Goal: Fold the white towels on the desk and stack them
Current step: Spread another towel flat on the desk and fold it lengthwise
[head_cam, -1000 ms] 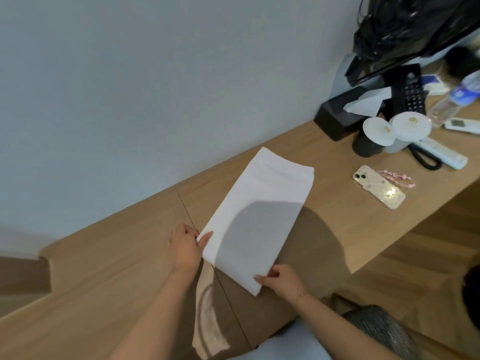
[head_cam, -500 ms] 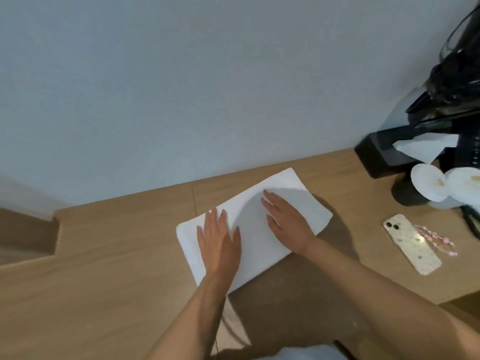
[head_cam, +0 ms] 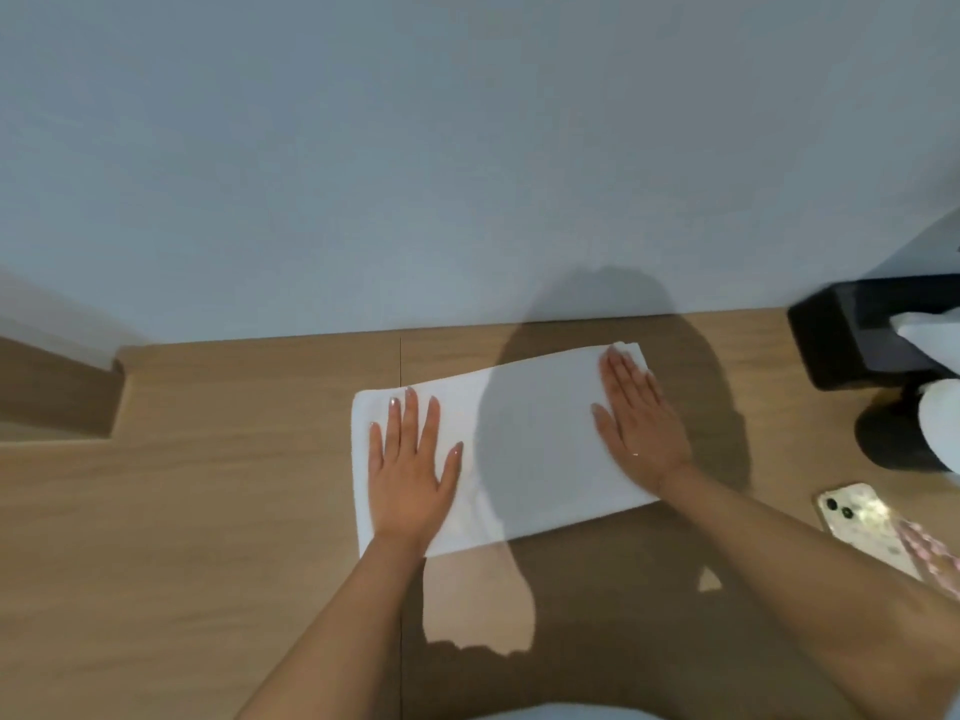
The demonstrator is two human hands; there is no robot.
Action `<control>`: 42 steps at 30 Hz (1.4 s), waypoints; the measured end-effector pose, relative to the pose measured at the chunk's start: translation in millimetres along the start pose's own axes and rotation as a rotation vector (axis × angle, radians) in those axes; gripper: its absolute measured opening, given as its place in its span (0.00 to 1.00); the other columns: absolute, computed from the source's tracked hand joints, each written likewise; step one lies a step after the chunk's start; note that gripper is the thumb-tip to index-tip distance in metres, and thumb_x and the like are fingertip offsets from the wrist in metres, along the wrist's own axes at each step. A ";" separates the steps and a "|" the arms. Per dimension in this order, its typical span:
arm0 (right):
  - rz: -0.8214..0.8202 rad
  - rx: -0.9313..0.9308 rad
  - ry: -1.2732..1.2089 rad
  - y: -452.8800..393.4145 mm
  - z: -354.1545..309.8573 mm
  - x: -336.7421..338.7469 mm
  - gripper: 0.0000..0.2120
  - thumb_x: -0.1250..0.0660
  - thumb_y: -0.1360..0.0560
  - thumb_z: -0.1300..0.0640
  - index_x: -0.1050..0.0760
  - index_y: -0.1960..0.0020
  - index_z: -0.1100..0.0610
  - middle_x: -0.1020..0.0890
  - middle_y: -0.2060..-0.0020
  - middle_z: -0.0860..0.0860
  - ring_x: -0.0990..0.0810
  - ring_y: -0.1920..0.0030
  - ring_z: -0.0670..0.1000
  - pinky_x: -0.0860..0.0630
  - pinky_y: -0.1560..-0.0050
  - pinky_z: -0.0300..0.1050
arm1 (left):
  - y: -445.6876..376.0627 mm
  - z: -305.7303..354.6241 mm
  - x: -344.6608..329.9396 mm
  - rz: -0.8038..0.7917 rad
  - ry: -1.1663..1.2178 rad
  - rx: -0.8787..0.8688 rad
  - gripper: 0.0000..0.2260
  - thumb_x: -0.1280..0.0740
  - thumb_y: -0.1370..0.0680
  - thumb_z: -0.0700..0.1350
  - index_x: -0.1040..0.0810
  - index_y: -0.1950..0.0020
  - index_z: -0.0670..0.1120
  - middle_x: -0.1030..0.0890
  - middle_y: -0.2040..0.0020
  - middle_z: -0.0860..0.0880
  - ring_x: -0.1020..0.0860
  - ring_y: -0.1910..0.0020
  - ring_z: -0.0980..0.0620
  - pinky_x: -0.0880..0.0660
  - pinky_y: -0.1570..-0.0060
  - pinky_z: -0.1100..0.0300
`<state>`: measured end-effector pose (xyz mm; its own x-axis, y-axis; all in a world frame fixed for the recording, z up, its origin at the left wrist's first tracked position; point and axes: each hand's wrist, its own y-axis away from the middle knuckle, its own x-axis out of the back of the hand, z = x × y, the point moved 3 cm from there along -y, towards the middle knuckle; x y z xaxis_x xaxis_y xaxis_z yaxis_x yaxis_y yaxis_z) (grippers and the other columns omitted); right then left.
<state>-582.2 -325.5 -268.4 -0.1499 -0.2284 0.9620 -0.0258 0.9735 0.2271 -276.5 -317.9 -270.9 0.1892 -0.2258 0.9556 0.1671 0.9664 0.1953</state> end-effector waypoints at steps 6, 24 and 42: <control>0.050 -0.108 -0.035 10.8 -23.6 -4.8 0.30 0.57 0.18 0.45 0.61 0.22 0.57 0.59 0.22 0.51 0.62 0.23 0.47 0.60 0.23 0.46 | -28.7 -22.4 12.2 -0.042 0.020 -0.062 0.27 0.56 0.17 0.57 0.60 0.20 0.50 0.63 0.20 0.50 0.67 0.23 0.53 0.65 0.24 0.51; 0.181 -0.072 -0.276 -4.2 -89.5 14.2 0.30 0.44 0.22 0.66 0.49 0.22 0.63 0.49 0.22 0.56 0.53 0.22 0.52 0.61 0.23 0.46 | -56.9 -17.1 45.0 0.080 0.088 -0.084 0.24 0.52 0.17 0.50 0.41 0.21 0.46 0.48 0.20 0.44 0.53 0.20 0.46 0.60 0.24 0.47; 0.032 -0.188 0.025 -11.3 -25.4 -4.8 0.30 0.66 0.19 0.43 0.62 0.21 0.56 0.60 0.22 0.50 0.62 0.22 0.47 0.65 0.24 0.44 | -71.4 -41.3 28.0 0.050 0.024 0.030 0.28 0.58 0.17 0.53 0.57 0.20 0.41 0.59 0.20 0.45 0.62 0.21 0.50 0.61 0.23 0.52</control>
<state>-556.1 -335.6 -271.7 -0.1234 -0.1996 0.9721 0.1645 0.9619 0.2184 -243.2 -398.4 -267.2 0.2202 -0.1801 0.9587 0.1277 0.9797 0.1547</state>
